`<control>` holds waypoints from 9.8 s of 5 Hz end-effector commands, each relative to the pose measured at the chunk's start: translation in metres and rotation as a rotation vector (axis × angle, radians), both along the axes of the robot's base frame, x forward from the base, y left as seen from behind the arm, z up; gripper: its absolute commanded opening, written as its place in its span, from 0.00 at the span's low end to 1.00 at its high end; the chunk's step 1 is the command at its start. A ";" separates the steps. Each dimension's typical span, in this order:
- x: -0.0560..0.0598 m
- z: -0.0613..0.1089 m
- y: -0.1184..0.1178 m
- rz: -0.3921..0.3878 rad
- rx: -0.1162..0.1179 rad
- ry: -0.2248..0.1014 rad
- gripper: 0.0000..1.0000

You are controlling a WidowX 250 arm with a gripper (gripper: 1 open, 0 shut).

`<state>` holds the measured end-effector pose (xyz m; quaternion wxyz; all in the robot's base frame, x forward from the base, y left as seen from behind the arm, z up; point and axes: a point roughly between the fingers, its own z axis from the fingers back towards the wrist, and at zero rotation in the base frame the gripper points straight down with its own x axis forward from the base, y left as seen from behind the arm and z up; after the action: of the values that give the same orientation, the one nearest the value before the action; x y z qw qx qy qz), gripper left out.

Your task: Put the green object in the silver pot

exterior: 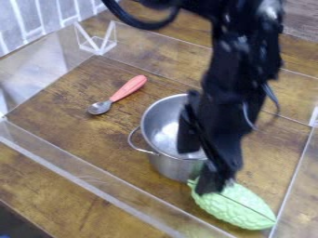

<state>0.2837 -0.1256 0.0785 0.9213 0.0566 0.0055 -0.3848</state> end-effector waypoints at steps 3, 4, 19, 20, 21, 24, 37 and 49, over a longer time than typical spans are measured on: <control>0.028 -0.017 -0.023 -0.333 -0.014 -0.095 1.00; 0.029 -0.020 -0.029 -0.348 -0.029 -0.099 1.00; 0.043 0.061 -0.005 -0.696 -0.111 -0.017 0.00; 0.057 0.077 0.023 -0.696 -0.084 -0.033 0.00; 0.055 0.073 0.028 -0.731 -0.083 -0.064 0.00; 0.032 0.056 -0.010 -0.882 -0.054 -0.095 1.00; 0.018 0.023 -0.004 -0.807 -0.156 -0.042 0.00; 0.089 -0.023 0.127 -0.681 -0.223 -0.141 1.00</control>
<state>0.3664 -0.0079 0.0428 0.7346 -0.0379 -0.1045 -0.6694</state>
